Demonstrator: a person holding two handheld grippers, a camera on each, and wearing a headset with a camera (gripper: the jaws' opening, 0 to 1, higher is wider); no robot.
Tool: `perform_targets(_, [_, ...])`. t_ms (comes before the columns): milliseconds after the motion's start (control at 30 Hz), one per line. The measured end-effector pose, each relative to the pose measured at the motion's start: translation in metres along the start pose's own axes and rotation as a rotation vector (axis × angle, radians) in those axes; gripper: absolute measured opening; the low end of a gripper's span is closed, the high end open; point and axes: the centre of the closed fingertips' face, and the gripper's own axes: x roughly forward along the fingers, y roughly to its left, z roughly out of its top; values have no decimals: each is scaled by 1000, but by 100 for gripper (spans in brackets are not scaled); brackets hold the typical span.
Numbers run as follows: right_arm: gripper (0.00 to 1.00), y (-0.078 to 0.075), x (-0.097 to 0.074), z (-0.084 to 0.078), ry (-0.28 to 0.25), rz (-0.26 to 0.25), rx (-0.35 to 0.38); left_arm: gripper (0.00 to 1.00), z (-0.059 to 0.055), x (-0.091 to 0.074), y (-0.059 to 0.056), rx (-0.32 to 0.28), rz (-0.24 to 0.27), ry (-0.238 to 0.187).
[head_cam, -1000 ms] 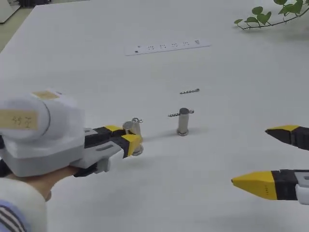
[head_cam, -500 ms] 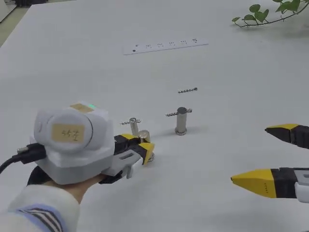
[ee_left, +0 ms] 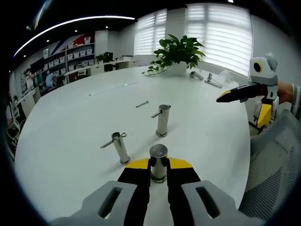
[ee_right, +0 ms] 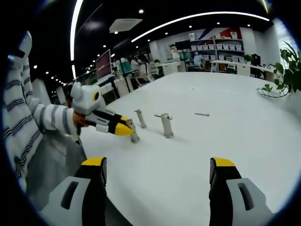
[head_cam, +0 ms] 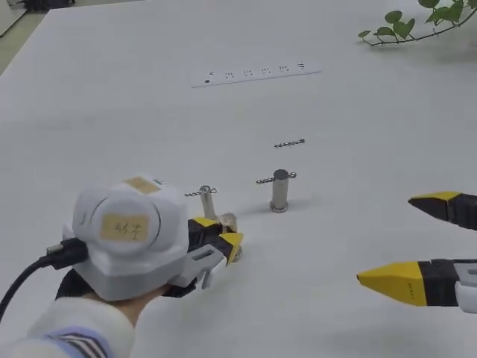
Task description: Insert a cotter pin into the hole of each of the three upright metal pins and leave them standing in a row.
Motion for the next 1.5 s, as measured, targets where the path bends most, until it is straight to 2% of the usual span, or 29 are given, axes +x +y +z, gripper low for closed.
perform_targets(200, [91, 0, 1, 0, 7, 6, -7, 11, -1, -2, -1, -11, -2, -2])
perform_targets(300, [91, 1, 2, 0, 7, 9, -6, 11, -1, -3, 1, -69, -4, -4])
perform_targets(467, [91, 3, 3, -2, 11, 12, -3, 12, -3, -2, -3, -37, -12, -7])
perform_targets(633, [91, 3, 2, -4, 14, 11, 1, 13, 0, -4, -2, -39, -27, -11])
perform_targets(767, [91, 1, 1, -5, 14, 6, 5, 25, 1, -8, -1, -24, -53, 9])
perform_targets(867, [91, 0, 0, -6, 17, 1, 6, 33, 4, -17, 3, -7, -69, -6])
perform_targets(933, [91, -1, -1, -6, 19, 0, 8, 43, 5, -21, 5, -34, -75, -19])
perform_targets(967, [91, -1, -1, -6, 20, 0, 9, 51, 5, -23, 7, -45, -76, -19])
perform_targets(1033, [91, -1, -1, -7, 23, -1, 9, 60, 6, -28, 10, -49, -81, -27])
perform_targets(1167, [91, -3, -2, -9, 33, -5, 4, 67, 7, -39, 17, -43, -85, -41])
perform_targets(1300, [91, -4, -3, -10, 43, -6, 2, 72, 1, -48, 27, -30, -78, -22])
perform_targets(1400, [91, -7, -4, -11, 50, -7, 0, 81, -1, -53, 30, -38, -83, -27])
perform_targets(1500, [91, -10, -5, -11, 62, -7, -5, 97, 0, -58, 30, -39, -93, -51])
